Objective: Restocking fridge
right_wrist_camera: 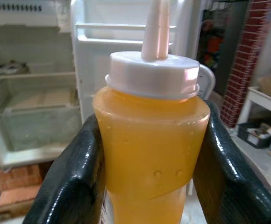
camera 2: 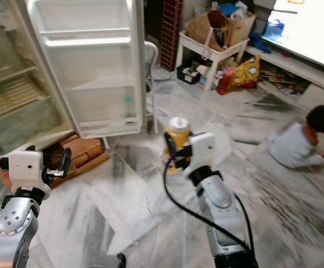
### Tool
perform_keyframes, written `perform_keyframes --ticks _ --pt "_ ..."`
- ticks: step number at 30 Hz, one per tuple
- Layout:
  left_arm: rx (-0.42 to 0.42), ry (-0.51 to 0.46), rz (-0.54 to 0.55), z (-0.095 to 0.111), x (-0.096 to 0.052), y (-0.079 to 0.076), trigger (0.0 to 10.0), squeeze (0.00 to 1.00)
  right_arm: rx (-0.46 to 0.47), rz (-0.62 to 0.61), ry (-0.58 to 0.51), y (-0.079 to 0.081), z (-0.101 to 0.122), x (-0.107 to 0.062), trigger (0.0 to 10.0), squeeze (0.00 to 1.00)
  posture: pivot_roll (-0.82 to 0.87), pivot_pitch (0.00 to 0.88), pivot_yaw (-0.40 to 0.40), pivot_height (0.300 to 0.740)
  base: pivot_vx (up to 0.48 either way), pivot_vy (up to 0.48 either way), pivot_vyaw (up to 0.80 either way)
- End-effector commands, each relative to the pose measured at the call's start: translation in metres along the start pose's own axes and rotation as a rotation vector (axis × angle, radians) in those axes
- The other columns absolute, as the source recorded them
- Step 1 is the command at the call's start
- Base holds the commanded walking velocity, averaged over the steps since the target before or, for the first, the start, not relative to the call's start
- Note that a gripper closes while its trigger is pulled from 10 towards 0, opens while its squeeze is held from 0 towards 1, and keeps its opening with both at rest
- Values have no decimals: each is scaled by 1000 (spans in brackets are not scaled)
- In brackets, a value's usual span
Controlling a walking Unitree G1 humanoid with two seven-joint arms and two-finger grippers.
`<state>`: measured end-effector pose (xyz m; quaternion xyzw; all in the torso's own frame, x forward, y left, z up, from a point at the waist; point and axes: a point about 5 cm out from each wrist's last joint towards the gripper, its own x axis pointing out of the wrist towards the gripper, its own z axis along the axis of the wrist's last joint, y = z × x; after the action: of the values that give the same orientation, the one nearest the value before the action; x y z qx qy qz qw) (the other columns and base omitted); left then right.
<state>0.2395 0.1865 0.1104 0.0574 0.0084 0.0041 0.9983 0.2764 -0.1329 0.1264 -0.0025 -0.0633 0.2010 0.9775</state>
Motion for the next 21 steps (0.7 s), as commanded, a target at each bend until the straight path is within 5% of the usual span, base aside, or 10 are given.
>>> perform_keyframes --ticks 1,15,21 --pt "8 -1 8 0 0 3 10000 0 -15 4 -36 -1 8 3 10000 0 84 65 -54 740 300 0 781" --pt "-2 -2 13 2 4 4 10000 0 -12 15 -38 -1 8 6 10000 0 82 79 -52 740 329 0 722" --pt "5 -2 4 2 3 1 10000 0 -9 -3 -34 -4 7 6 10000 0 78 88 -50 740 382 177 0"
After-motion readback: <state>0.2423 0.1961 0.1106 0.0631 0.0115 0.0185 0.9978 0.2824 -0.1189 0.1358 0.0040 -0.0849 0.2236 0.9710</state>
